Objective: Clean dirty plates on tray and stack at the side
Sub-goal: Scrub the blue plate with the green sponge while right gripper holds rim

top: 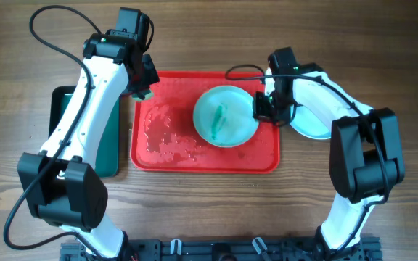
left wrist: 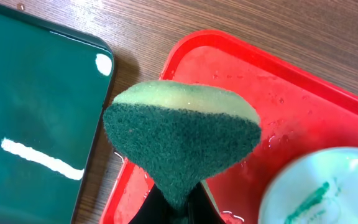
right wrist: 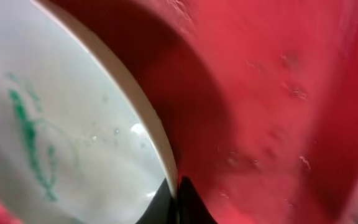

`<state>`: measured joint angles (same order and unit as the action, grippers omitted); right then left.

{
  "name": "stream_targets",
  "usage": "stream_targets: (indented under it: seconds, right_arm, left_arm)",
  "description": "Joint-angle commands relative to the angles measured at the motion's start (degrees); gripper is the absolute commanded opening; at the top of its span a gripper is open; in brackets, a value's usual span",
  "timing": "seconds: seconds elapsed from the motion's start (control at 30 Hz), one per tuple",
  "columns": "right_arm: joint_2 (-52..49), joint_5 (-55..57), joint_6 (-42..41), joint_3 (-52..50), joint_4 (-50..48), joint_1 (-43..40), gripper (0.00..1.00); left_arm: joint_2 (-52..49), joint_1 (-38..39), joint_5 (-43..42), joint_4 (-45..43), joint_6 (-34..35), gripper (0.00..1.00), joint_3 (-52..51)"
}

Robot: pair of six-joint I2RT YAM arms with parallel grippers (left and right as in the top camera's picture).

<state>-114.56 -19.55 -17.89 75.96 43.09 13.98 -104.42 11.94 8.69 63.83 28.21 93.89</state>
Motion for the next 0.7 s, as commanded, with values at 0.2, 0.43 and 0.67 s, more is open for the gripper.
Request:
stream_targets:
  seconds: [0.2, 0.43, 0.67]
  right_arm:
    - [-4.1, -1.2, -0.3, 1.9, -12.6, 11.5, 0.04]
    - [-4.2, -0.8, -8.8, 1.9, -8.5, 12.3, 0.27]
    - [-5.6, 1.7, -12.6, 1.9, -9.7, 12.9, 0.18]
  left_arm:
    - [0.2, -0.1, -2.3, -0.3, 0.8, 0.04, 0.6]
    - [0.2, -0.1, -2.3, 0.1, 0.7, 0.04, 0.5]
    - [0.2, -0.1, -5.3, -2.0, 0.7, 0.04, -5.0]
